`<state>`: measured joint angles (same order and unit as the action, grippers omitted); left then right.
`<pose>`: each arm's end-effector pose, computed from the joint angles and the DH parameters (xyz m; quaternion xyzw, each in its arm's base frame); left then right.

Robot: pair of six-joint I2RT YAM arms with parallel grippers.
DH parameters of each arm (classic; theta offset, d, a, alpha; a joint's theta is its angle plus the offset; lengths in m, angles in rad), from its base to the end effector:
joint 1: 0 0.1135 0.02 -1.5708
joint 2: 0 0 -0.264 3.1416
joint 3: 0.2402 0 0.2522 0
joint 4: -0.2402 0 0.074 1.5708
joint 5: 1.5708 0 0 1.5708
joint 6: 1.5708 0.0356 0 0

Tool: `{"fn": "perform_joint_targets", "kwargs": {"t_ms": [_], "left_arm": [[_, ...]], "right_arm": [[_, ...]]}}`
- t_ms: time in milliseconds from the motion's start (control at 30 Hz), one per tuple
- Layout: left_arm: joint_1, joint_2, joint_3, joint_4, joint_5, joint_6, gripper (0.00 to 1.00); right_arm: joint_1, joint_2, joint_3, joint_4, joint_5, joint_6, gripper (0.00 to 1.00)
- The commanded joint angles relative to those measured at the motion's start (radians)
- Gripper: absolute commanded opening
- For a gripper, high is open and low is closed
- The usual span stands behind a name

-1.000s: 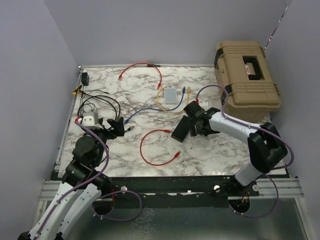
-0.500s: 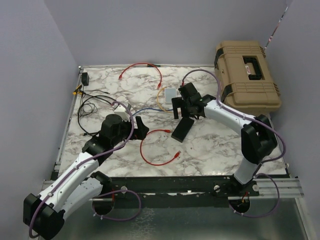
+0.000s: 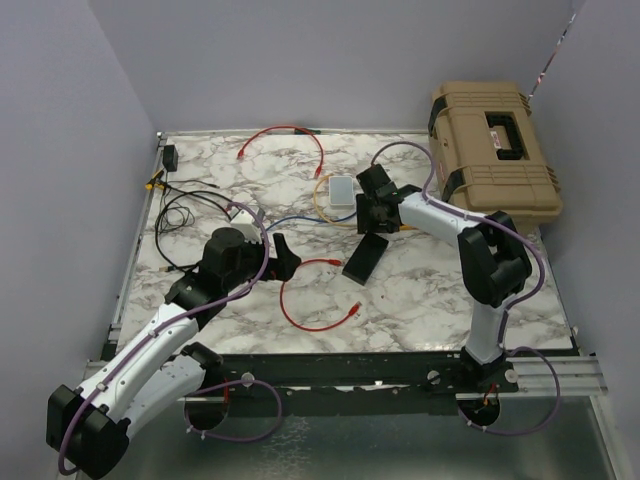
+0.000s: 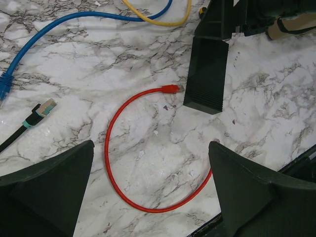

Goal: Insert the plug into the switch port
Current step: Adjust the switch port at the center of the board.

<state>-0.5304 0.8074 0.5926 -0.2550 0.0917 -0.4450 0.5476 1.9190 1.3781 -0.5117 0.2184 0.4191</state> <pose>0.1598 -0.0975 0.2611 0.0603 0.8496 -0.2794 0.4433 0.3497 0.2042 0.1925 -0.0338 0.9607 0.0251 0.2745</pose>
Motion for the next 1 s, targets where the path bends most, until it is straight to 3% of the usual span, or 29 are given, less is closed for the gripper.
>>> {"fn": "perform_joint_targets", "kwargs": {"t_ms": [0, 333, 633, 733, 900, 967], "left_arm": [[-0.003, 0.004, -0.003, 0.032, 0.035, 0.002, 0.99], [-0.003, 0.011, -0.009, 0.046, 0.071, -0.003, 0.99], [-0.004, 0.037, -0.008, 0.054, 0.108, 0.000, 0.99], [-0.004, 0.026, -0.007, 0.051, 0.101, 0.012, 0.99], [-0.003, -0.019, 0.034, -0.007, 0.067, 0.083, 0.99], [-0.003, -0.037, 0.050, -0.019, 0.050, 0.122, 0.99]], "right_arm": [[-0.007, 0.010, -0.072, 0.015, 0.047, 0.066, 0.60], [-0.012, -0.160, -0.344, 0.002, 0.078, 0.211, 0.57], [-0.011, -0.446, -0.602, 0.040, -0.051, 0.324, 0.59], [-0.009, -0.541, -0.628, 0.008, -0.061, 0.283, 0.66], [0.010, -0.711, -0.586, -0.100, -0.086, 0.145, 0.89], [0.022, -0.736, -0.558, -0.163, -0.107, 0.122, 0.94]]}}
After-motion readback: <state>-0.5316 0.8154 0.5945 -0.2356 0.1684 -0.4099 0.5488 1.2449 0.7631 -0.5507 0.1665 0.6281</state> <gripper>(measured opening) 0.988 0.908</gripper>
